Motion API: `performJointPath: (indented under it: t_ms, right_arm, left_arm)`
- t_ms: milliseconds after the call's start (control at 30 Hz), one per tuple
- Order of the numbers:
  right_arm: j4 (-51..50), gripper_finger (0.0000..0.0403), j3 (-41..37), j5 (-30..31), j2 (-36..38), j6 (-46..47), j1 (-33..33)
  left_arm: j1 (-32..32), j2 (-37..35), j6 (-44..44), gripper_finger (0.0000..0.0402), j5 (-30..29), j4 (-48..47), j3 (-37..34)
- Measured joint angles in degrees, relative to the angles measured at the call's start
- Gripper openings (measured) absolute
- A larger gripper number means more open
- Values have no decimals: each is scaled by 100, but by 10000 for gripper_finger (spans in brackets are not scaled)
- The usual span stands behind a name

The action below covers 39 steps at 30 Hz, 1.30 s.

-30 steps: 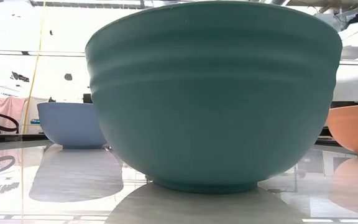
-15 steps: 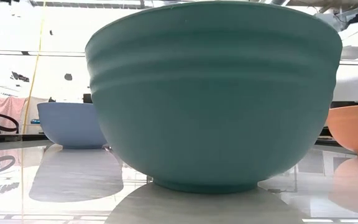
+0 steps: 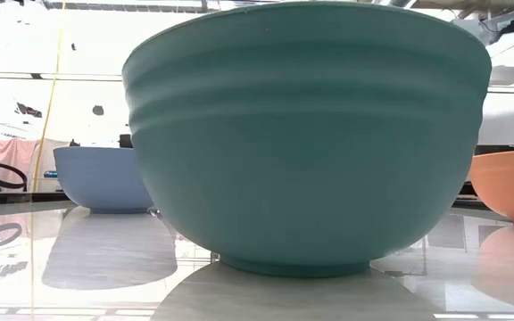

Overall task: Nest bowls inside each other
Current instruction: Stack the right white patterned bowl on top of the other white patterned bowls

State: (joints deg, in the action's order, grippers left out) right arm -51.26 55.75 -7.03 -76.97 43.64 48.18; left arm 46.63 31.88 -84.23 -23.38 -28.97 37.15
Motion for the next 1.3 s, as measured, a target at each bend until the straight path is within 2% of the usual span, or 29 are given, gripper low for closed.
performJointPath:
  t_ms: [200, 567, 767, 933, 1133, 1300]
  right_arm:
    - [137, 209, -536, 78, -1, -229, -70]
    - [895, 209, -1161, -50, -2, -363, -61]
    - [1222, 192, -1361, -78, -77, -362, -65]
    - [1267, 144, -1377, -456, -308, -315, -112]
    - [1273, 25, -1230, -1067, -439, -315, -348]
    - [978, 13, -848, -1223, -437, -197, -657]
  left_arm:
    - [0, 1, -53, 295, -194, 0, 0]
    - [0, 0, -37, 295, -201, -12, 0]
    - [0, 2, -56, 295, -204, -135, 0]
    - [0, 0, -63, 295, -207, -125, 0]
    - [0, 0, -14, 295, -291, -125, 0]
    - [0, 0, 117, 295, -432, -141, 0]
